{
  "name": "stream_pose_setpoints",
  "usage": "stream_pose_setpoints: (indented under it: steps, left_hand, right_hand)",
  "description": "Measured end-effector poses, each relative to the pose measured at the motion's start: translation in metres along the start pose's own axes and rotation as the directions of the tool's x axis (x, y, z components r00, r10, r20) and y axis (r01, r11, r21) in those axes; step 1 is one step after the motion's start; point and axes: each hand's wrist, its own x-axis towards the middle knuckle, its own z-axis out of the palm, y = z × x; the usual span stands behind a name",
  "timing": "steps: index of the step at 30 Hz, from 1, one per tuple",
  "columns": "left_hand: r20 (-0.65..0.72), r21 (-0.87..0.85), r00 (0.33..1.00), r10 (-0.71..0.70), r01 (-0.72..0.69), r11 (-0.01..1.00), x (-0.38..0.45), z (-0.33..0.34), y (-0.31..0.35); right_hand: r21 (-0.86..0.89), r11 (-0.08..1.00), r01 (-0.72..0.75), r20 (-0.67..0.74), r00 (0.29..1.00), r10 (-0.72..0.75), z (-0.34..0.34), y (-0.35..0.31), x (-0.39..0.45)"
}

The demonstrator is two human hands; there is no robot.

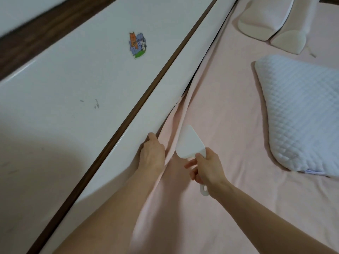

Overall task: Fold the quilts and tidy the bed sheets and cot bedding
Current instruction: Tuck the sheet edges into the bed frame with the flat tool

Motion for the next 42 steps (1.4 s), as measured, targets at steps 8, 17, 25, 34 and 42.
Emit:
stream_pose_setpoints:
  steps: [8,17,25,34,42]
  left_hand:
    - [-0.123,0.274,0.944,0.307,-0.265,0.924,0.012,-0.023,0.012]
    - [0.090,0.625,0.903,0.420,-0.380,0.682,0.027,-0.030,0.017]
    - [0.168,0.510,0.950,0.263,-0.312,0.802,0.031,-0.033,0.023]
    - [0.179,0.012,0.978,0.110,-0.114,0.993,0.052,-0.038,0.048]
    - [0.245,-0.148,0.969,-0.034,0.072,0.986,0.115,-0.010,0.094]
  right_hand:
    - [0.166,0.985,0.047,-0.134,0.991,-0.025,-0.011,-0.015,-0.006]
    - [0.062,0.998,0.033,-0.101,0.995,-0.027,0.027,-0.055,0.040]
    - [-0.128,0.992,-0.021,0.022,0.999,0.024,0.060,-0.072,0.099]
    - [-0.096,0.993,0.061,-0.080,0.994,-0.069,0.036,-0.081,0.097]
    - [-0.130,0.980,0.148,-0.175,0.970,-0.169,-0.022,-0.118,0.147]
